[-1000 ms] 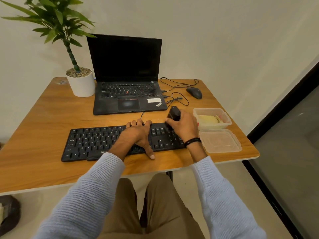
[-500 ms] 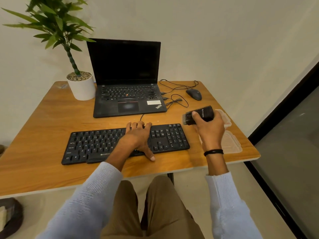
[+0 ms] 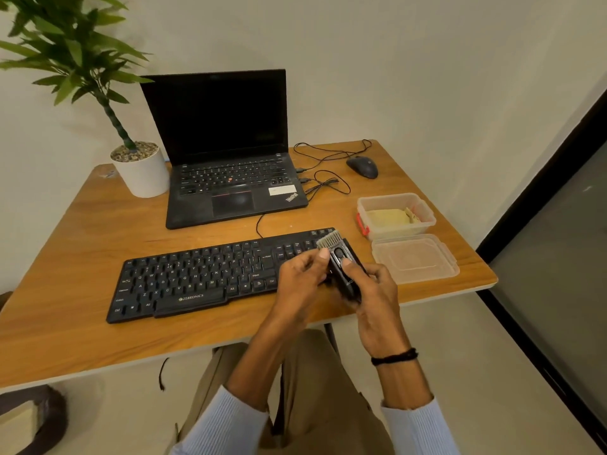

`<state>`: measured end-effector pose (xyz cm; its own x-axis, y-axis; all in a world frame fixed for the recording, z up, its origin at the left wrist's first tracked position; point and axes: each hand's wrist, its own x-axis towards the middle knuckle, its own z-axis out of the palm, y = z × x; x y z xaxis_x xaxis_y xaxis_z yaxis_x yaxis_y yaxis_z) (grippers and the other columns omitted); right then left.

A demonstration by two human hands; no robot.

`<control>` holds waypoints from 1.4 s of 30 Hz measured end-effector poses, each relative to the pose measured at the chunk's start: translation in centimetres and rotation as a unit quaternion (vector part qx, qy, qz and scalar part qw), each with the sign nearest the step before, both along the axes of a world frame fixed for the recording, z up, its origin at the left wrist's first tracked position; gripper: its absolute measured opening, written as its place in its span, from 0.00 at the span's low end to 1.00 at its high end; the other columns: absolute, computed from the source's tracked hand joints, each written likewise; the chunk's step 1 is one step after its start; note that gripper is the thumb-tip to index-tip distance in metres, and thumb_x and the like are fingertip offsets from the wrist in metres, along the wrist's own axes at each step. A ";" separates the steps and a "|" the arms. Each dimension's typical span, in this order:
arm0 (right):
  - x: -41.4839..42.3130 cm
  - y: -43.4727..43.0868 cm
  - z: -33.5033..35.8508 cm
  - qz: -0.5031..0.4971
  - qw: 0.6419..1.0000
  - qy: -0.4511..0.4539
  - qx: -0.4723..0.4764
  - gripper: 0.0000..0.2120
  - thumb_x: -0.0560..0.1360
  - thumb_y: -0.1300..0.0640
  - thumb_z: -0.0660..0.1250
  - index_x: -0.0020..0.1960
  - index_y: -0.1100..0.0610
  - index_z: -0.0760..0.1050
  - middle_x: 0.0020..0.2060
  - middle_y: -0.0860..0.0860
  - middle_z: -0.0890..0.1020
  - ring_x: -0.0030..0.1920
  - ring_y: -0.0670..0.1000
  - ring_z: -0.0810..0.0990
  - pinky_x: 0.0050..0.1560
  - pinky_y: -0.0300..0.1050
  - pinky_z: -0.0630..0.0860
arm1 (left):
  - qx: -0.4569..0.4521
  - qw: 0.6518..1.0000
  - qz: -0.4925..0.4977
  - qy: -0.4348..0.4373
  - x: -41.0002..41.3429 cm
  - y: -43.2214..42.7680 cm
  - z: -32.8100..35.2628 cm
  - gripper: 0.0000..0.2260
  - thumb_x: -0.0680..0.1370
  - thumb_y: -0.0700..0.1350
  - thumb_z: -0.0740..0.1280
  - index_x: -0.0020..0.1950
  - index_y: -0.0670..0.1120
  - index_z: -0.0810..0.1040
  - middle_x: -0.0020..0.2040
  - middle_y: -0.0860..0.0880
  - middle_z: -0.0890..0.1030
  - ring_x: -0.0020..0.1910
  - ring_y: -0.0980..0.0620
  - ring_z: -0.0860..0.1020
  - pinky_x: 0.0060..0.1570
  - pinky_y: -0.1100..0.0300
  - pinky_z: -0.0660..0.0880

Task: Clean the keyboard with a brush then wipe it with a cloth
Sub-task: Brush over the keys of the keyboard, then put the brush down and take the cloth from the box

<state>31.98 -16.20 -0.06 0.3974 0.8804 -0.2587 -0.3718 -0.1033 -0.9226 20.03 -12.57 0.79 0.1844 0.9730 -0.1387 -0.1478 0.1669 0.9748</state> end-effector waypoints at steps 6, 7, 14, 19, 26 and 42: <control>0.8 -0.8 0.3 0.044 0.996 -0.075 -0.010 0.24 0.72 0.39 0.72 0.50 0.60 0.80 0.43 0.60 0.84 0.38 0.54 0.83 0.37 0.51 0.82 | 0.073 0.994 -0.065 0.050 0.4 0.1 0.7 0.11 0.84 0.44 0.63 0.58 0.40 0.83 0.50 0.40 0.85 0.48 0.45 0.83 0.51 0.55 0.80; 0.8 -0.8 0.3 0.038 0.996 -0.082 -0.010 0.23 0.71 0.38 0.71 0.50 0.59 0.80 0.42 0.59 0.84 0.37 0.54 0.83 0.36 0.51 0.82 | 0.077 0.993 -0.072 0.058 0.5 0.3 0.6 0.11 0.85 0.44 0.63 0.58 0.40 0.83 0.51 0.37 0.84 0.51 0.41 0.82 0.52 0.50 0.81; 0.9 -0.6 -0.1 -0.005 0.993 -0.115 0.001 0.20 0.73 0.38 0.69 0.50 0.55 0.81 0.40 0.58 0.84 0.37 0.56 0.83 0.33 0.54 0.82 | 0.089 0.989 -0.096 0.071 1.3 0.6 0.5 0.12 0.85 0.44 0.62 0.58 0.40 0.83 0.51 0.36 0.84 0.55 0.36 0.81 0.56 0.45 0.79; 1.5 -0.7 -0.6 0.005 0.996 -0.084 0.030 0.12 0.78 0.49 0.66 0.54 0.57 0.80 0.40 0.59 0.83 0.35 0.53 0.81 0.33 0.48 0.79 | 0.086 0.991 -0.087 0.060 1.9 0.8 0.6 0.10 0.84 0.44 0.63 0.56 0.44 0.84 0.50 0.35 0.84 0.47 0.47 0.82 0.50 0.57 0.81; 3.6 -1.1 -1.8 0.030 0.981 -0.189 0.024 0.22 0.72 0.44 0.71 0.65 0.45 0.73 0.55 0.47 0.81 0.56 0.47 0.80 0.52 0.45 0.80 | 0.071 0.994 -0.048 0.060 3.9 0.5 -0.3 0.11 0.84 0.43 0.64 0.59 0.41 0.83 0.50 0.43 0.87 0.48 0.51 0.85 0.47 0.60 0.82; 17.0 2.8 -1.5 -0.103 0.841 -0.504 -0.165 0.16 0.65 0.41 0.71 0.45 0.52 0.79 0.40 0.52 0.80 0.45 0.55 0.78 0.48 0.55 0.79 | 0.053 0.981 0.001 0.188 14.5 3.7 -1.7 0.11 0.82 0.51 0.69 0.58 0.45 0.83 0.45 0.53 0.84 0.46 0.55 0.82 0.53 0.52 0.81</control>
<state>48.99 -13.42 -1.61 0.6970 0.7121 0.0842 0.5415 -0.4458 -0.7128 34.55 -8.89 -0.87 0.1375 0.9859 -0.0955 0.2258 0.0627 0.9721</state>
